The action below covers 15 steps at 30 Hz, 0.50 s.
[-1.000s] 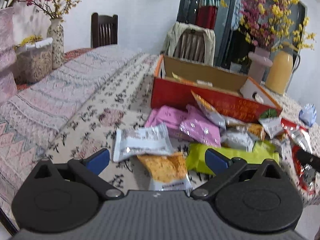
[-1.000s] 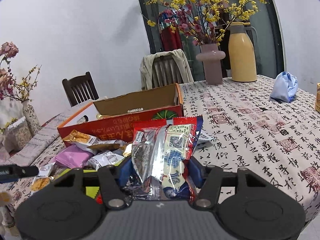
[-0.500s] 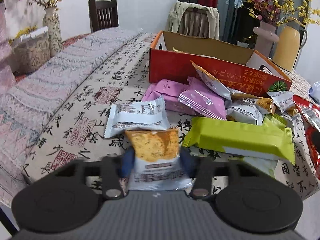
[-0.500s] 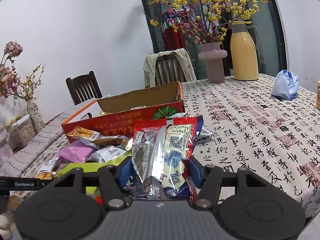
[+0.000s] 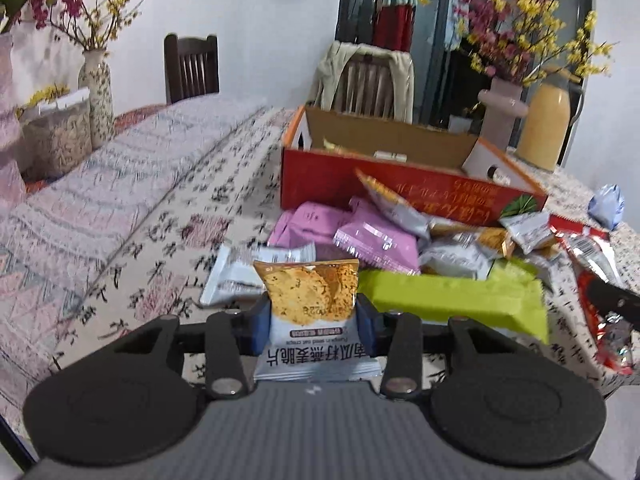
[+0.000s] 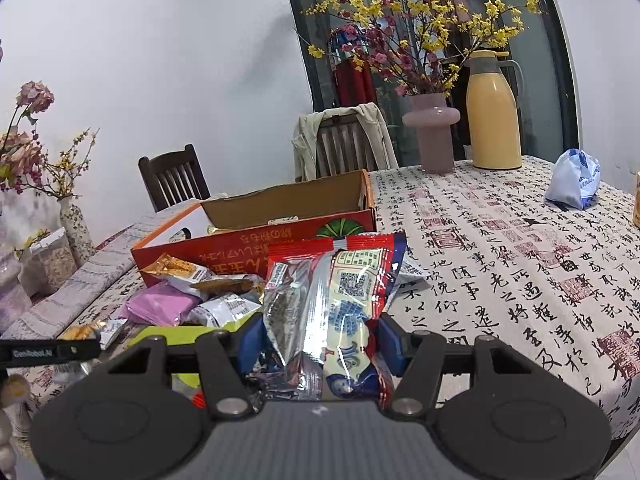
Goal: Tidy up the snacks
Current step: 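Grasp the white oat cracker packet with the left tool while the right tool holds the foil bag, then carry the cracker packet and the foil bag over the cardboard box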
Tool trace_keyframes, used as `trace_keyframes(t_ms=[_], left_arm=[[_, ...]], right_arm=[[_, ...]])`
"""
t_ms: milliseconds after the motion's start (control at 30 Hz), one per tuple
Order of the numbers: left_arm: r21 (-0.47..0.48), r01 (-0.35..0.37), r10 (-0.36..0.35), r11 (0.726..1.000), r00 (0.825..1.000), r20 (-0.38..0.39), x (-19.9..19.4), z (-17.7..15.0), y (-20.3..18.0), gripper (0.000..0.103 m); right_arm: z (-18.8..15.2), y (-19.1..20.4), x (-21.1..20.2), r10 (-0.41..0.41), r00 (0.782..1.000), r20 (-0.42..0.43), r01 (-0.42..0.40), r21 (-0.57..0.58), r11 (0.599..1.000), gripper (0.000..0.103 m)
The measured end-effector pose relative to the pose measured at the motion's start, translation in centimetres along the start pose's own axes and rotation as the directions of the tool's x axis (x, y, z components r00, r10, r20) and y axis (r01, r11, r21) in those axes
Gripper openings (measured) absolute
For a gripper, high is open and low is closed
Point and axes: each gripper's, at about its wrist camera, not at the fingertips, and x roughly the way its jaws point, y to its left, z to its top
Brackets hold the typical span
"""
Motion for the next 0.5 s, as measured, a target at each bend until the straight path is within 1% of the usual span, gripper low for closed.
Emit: trace_keyframes(t_ms=[200, 500], left_arm=[[0.006, 0.0, -0.001, 1.0, 0.998, 0.058, -1.0, 1.3, -0.3, 0.043], [0.022, 0.023, -0.025, 0.999, 0.992, 0.121, -0.7, 4.2, -1.7, 0.043]], right_arm=[[0.7, 0.6, -0.3, 0.006, 1.0, 0.025, -0.006, -0.024, 1.0, 0.059], [2.7, 1.3, 0.4, 0.015, 0.997, 0.079, -0.01, -0.055, 0.998, 0.059]])
